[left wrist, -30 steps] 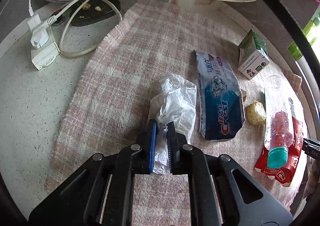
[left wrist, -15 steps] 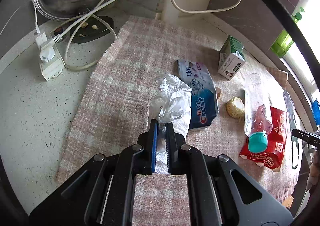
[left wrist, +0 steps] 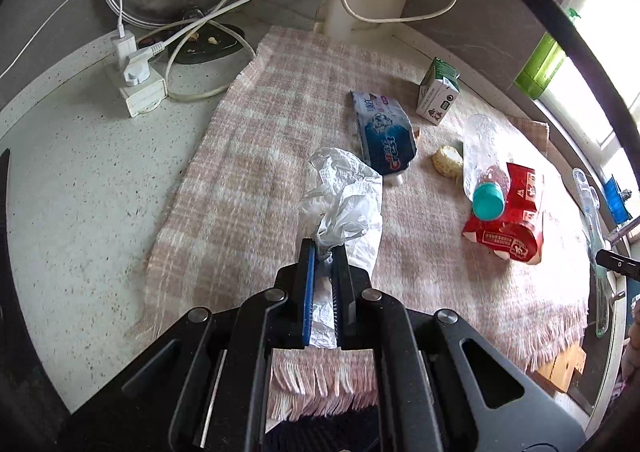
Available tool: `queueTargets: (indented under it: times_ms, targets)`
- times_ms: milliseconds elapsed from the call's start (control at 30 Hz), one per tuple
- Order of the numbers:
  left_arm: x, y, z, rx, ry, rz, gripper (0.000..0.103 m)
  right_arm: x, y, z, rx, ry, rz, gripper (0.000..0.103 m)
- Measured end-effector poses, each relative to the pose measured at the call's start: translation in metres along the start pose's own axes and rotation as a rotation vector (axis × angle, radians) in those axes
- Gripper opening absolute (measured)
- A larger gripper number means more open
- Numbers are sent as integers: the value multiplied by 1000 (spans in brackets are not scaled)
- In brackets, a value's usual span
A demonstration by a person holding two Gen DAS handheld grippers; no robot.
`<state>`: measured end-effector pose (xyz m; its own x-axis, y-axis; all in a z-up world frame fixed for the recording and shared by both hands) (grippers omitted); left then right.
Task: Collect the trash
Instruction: 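Carry the tissue and toothbrush case down over the blue wastebasket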
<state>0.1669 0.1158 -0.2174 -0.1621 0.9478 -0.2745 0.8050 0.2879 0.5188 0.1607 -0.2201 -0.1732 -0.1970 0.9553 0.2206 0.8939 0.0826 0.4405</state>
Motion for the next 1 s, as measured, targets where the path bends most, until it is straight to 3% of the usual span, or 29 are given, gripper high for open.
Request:
queueTargets:
  times_ms: [367, 633, 1000]
  targets:
    - [26, -60, -51, 12, -25, 22, 5, 68, -67, -24, 13, 100, -13, 18]
    - [33, -111, -72, 59, -70, 32, 5, 113, -125, -16, 73, 164, -15, 18]
    - [25, -177, -76, 126, -74, 136, 5, 165, -191, 7, 172, 211, -50, 18]
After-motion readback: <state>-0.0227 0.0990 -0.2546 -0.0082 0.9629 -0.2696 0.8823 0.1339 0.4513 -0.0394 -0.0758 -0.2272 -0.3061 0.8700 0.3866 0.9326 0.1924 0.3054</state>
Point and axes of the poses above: each gripper's, at about its wrist camera, not at the fingertips, and z roughly the way its jaws point, x to its left, y to its top, the point moved 10 cm from there along z, roughly the way its jaws point, and after that the axes turned 4 degrees about -z, right-handed, at the moved point
